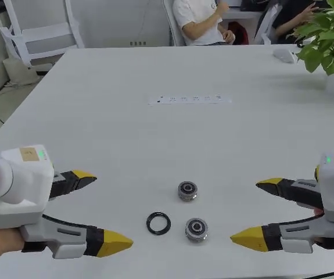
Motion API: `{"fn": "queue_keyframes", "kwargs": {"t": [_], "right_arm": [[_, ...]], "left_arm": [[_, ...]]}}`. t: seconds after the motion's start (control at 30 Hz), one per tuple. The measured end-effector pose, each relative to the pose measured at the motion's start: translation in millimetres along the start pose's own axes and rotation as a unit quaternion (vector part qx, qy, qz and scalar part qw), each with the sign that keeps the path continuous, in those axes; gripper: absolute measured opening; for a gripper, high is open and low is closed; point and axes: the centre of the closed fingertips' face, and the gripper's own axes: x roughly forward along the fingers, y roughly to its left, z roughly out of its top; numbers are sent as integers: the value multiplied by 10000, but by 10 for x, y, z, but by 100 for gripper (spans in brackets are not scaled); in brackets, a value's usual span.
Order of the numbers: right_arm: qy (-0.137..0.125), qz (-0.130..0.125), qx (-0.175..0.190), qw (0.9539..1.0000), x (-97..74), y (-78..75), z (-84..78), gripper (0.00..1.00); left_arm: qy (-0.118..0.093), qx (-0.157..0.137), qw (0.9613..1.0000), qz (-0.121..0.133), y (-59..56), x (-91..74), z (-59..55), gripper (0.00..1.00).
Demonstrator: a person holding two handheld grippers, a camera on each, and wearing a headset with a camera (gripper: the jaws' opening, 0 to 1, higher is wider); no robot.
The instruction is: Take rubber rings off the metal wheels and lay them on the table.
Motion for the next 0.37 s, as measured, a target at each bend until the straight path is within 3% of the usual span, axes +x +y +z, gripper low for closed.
{"fn": "queue_keyframes", "kwargs": {"t": [0.37], "right_arm": [[53,-8,72,10000,-20,-31,-93,85]], "left_arm": [[3,-53,10000,21,-15,26,-10,89]]}}
